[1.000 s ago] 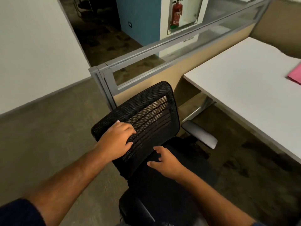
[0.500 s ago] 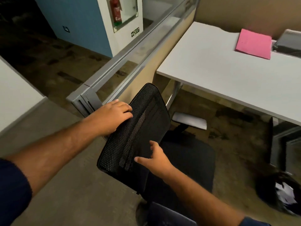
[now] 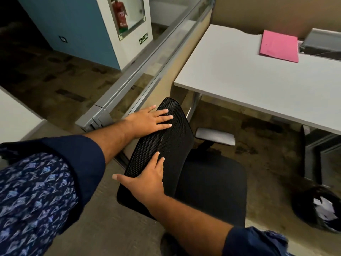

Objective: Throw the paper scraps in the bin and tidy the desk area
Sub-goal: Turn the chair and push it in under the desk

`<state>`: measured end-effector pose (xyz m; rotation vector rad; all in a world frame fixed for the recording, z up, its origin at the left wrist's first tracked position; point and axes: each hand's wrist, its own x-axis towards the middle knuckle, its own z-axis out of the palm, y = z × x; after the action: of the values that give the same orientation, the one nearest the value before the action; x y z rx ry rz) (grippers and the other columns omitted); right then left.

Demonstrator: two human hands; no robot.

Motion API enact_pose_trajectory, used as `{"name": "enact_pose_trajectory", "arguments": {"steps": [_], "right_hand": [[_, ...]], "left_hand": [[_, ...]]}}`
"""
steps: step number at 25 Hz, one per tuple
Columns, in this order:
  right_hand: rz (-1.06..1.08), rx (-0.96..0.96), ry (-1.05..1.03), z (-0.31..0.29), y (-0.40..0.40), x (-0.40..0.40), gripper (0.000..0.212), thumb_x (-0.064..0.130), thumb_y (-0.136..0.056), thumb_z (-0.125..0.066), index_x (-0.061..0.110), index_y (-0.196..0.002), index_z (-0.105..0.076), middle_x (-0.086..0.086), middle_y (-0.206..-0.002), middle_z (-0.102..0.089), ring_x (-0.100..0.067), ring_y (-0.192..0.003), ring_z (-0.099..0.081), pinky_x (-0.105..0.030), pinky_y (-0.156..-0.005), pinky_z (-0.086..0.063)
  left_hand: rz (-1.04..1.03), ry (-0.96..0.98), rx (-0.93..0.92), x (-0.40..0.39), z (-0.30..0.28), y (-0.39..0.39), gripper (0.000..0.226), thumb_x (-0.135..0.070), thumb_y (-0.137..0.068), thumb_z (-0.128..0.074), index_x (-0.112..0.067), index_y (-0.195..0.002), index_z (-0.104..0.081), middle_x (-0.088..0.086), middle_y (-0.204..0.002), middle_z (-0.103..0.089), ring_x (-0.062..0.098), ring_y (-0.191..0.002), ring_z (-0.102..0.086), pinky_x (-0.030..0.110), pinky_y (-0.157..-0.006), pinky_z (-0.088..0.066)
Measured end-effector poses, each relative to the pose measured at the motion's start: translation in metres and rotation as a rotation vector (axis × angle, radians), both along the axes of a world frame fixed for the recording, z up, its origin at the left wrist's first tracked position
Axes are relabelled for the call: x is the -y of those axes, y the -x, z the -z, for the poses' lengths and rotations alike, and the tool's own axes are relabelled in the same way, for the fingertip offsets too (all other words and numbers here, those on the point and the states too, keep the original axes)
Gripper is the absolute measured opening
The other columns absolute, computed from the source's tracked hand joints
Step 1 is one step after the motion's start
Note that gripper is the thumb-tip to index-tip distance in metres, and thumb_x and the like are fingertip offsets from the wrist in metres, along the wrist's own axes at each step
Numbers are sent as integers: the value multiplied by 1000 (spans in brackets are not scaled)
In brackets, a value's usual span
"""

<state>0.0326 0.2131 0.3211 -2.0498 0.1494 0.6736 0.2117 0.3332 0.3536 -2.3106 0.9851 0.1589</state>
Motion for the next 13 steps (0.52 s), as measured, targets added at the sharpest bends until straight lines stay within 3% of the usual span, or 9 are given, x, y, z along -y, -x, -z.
{"name": "enact_pose_trajectory", "arguments": {"steps": [7,13], "right_hand": [[49,-13,36,0,-3,-10,147,51,-64,-83,32,-162,25,3,-175,20,-27,-164,5,-62,-125,-23],[55,-1,-26,-1,-18,18,145,50,-64,-81,32,-162,24,5,-175,18,-24,-163,4,-55,-127,-25]], "left_hand": [[126,-140,-139,10,-5,-27,98,-8,-94,-67,-33,-165,-5,-3,-176,4,24,-162,8,61,-128,-5],[97,-186,-193,47,-19,-49,108,-17,-80,-86,-40,-162,-20,-7,-175,-8,22,-162,5,58,-129,-13]]}}
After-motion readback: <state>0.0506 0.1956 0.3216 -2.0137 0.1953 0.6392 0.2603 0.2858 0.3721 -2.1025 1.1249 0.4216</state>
